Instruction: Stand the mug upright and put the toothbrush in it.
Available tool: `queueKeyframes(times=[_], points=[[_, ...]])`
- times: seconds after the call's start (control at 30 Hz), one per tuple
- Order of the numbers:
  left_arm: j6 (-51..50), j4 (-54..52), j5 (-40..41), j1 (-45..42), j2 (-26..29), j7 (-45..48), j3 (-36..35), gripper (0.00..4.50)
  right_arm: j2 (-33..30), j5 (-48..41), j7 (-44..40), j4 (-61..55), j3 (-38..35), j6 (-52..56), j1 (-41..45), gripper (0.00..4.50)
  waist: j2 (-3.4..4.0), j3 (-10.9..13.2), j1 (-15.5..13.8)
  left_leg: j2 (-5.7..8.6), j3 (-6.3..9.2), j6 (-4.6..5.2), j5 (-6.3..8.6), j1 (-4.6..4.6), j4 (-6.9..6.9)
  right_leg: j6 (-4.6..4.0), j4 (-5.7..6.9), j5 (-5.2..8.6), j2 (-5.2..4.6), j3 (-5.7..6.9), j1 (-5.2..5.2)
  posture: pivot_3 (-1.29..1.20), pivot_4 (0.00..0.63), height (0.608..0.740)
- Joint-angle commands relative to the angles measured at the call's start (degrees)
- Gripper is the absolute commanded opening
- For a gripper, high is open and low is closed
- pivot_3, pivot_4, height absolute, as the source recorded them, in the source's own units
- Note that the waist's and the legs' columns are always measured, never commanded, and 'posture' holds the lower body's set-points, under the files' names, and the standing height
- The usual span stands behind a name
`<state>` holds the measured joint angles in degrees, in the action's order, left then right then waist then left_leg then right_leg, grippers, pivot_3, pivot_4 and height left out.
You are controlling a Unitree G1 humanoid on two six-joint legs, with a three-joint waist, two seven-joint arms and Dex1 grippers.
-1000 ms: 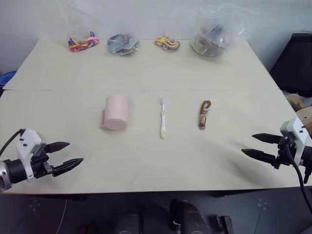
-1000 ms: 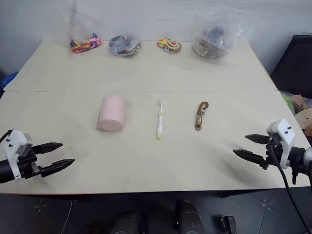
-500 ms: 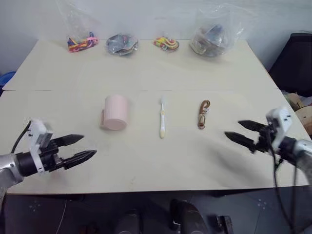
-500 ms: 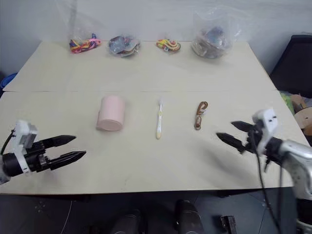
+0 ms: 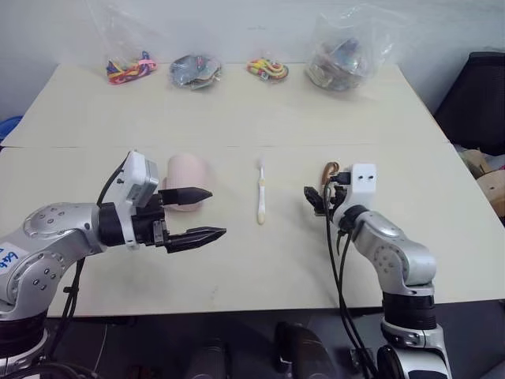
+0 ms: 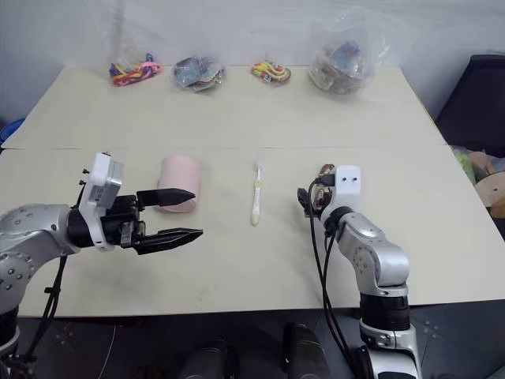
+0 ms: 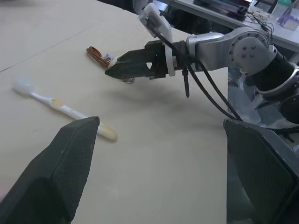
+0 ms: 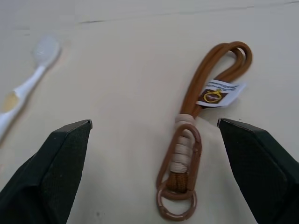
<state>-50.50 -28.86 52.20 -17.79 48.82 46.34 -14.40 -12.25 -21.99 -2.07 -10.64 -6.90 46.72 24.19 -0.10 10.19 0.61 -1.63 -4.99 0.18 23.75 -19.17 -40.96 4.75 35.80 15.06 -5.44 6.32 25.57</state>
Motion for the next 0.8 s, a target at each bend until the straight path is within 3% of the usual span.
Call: queueKeyframes(times=[0.03,0.1,0.2,0.57,0.8], points=[[1.96,0.45,-0.87,-2.24,0.20,0.81,0.70,4.50,0.78,3.50,1.22,2.37,1.17,-3.75,1.40,4.48,0.00,0.00,0.11,-0.02,0.00,-0.01,-0.01,0.00,0.00,0.00,0.00,0.00,0.01,0.00,0.00,0.00,0.150,0.740],[2.31,0.83,-1.23,-2.88,-0.17,0.69,1.27,4.50,1.18,4.49,0.97,4.51,1.24,-5.02,1.29,4.48,0.00,0.00,0.19,-0.02,-0.01,-0.02,-0.01,0.00,0.00,0.00,0.00,0.00,0.01,-0.01,0.00,0.00,0.150,0.740],[3.11,1.19,-2.00,-3.27,-0.39,0.72,2.14,4.50,1.84,4.31,-0.38,5.79,1.00,-6.63,0.87,3.86,0.00,0.00,0.68,-0.04,-0.01,-0.03,-0.01,0.02,0.02,0.00,0.00,0.00,0.02,-0.03,0.00,0.00,0.150,0.740],[5.85,2.60,-4.63,-5.26,-1.99,1.71,5.47,4.50,0.56,5.31,-1.90,5.65,-0.76,-7.94,0.54,0.12,0.00,0.00,0.96,-0.07,0.02,-0.07,-0.04,0.00,0.03,0.00,-0.01,0.00,0.01,-0.02,0.00,0.00,0.150,0.740],[6.34,2.12,-4.75,-8.39,-5.18,2.49,9.35,4.50,-11.82,6.21,1.29,11.77,-16.83,-10.30,-0.07,0.12,0.01,0.01,-0.60,0.01,0.01,-0.04,-0.04,-0.05,0.00,0.01,-0.05,-0.01,-0.10,-0.06,-0.01,0.00,0.150,0.740]])
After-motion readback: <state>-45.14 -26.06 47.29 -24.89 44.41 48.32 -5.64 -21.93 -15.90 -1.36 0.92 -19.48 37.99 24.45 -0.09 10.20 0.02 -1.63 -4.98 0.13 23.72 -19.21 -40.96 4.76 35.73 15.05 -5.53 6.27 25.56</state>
